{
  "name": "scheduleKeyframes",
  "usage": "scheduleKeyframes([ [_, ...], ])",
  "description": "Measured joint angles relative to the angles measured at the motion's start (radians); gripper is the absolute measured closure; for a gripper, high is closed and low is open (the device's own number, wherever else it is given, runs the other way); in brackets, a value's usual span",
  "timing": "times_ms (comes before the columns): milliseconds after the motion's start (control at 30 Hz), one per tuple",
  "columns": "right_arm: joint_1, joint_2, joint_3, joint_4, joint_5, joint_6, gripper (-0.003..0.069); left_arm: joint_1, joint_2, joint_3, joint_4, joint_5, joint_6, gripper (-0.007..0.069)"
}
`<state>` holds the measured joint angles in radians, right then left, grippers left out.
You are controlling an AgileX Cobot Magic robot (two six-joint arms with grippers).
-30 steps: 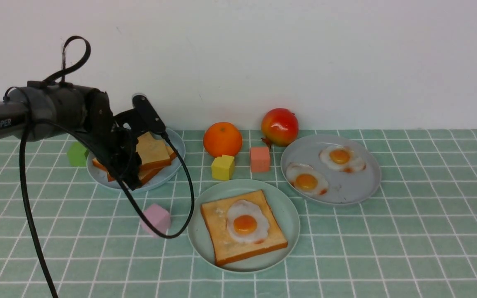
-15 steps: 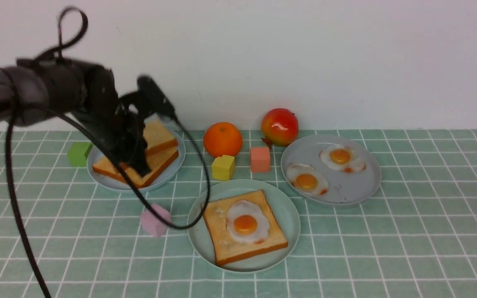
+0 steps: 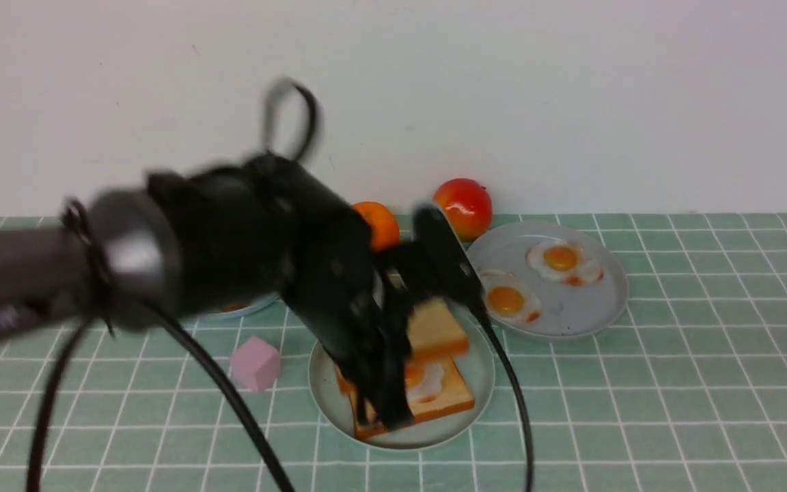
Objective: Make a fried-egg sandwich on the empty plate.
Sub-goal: Use the left arm to place a slice of bread on the fried egg in the middle
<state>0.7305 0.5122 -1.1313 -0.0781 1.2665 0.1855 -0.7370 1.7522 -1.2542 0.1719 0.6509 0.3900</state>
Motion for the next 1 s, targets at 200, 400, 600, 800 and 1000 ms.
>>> scheduleKeyframes([
  [200, 0.000, -0.003, 0.000, -0.003, 0.003, 0.000, 0.0645, -0.058, 0.022, 0.009, 0.046, -0.038, -0.031, 0.0556],
  [400, 0.000, -0.003, 0.000, 0.004, 0.003, 0.000, 0.0637, -0.059, 0.055, 0.009, 0.063, -0.039, -0.073, 0.0556],
  [600, 0.000, -0.003, 0.000, 0.005, 0.003, 0.000, 0.0637, -0.059, 0.091, 0.009, 0.072, -0.049, -0.095, 0.0556],
  [800, 0.000, -0.003, 0.000, 0.008, 0.003, -0.001, 0.0637, -0.059, 0.108, 0.009, 0.076, -0.051, -0.121, 0.0562],
  [1000, 0.000, -0.003, 0.000, 0.011, 0.003, -0.002, 0.0637, -0.059, 0.108, 0.009, 0.076, -0.053, -0.124, 0.0550],
])
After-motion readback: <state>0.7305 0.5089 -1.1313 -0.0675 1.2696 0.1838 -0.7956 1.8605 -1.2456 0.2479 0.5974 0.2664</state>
